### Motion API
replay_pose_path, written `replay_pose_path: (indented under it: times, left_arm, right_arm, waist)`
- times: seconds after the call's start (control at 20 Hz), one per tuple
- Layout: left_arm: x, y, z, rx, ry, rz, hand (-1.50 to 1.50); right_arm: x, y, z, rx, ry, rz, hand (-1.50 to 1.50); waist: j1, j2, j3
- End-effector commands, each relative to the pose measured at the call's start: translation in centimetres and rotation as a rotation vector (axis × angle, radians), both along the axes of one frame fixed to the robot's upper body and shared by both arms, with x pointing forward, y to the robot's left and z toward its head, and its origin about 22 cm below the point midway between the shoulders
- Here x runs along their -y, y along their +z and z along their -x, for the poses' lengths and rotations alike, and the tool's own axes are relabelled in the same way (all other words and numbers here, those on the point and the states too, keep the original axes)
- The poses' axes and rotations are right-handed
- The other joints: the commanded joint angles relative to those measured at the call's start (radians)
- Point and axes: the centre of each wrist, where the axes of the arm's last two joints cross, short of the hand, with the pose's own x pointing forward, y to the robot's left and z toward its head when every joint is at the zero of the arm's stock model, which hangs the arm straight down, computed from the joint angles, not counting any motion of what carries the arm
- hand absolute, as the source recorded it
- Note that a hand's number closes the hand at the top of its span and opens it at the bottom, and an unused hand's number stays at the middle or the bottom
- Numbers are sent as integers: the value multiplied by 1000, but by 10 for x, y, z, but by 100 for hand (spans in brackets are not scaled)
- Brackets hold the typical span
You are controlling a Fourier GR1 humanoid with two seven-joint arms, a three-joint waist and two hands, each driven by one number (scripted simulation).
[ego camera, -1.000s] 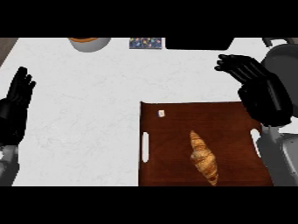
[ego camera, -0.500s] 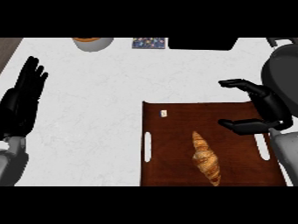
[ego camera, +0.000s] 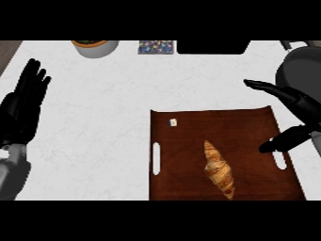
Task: Pick the croissant from the tray and place it in the pot
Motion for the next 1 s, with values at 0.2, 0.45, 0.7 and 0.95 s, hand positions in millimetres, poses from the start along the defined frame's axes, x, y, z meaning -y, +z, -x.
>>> replay_pose_path:
  times: [0.2,0.45,0.7,0.95]
  left_arm:
    - [7,-3,14,-8,3,9,0]
    - [-8,-3,2,-20,-4,-5,0]
    - [-19,-3,7,-10,8,-2,0]
    - [1,3,1,1,11,13,0]
  right_arm:
    - [-36,36,14,-22,208,473,-150]
    - [-64,45,18,-50,245,691,-150]
    - [-93,33,52,-79,252,736,-150]
    - [-116,15,63,-97,259,731,-150]
  waist:
    - [-8,-11,-1]
    - [-7,-2,-1]
    - [-11,-3,0]
    - [-8,-2,0]
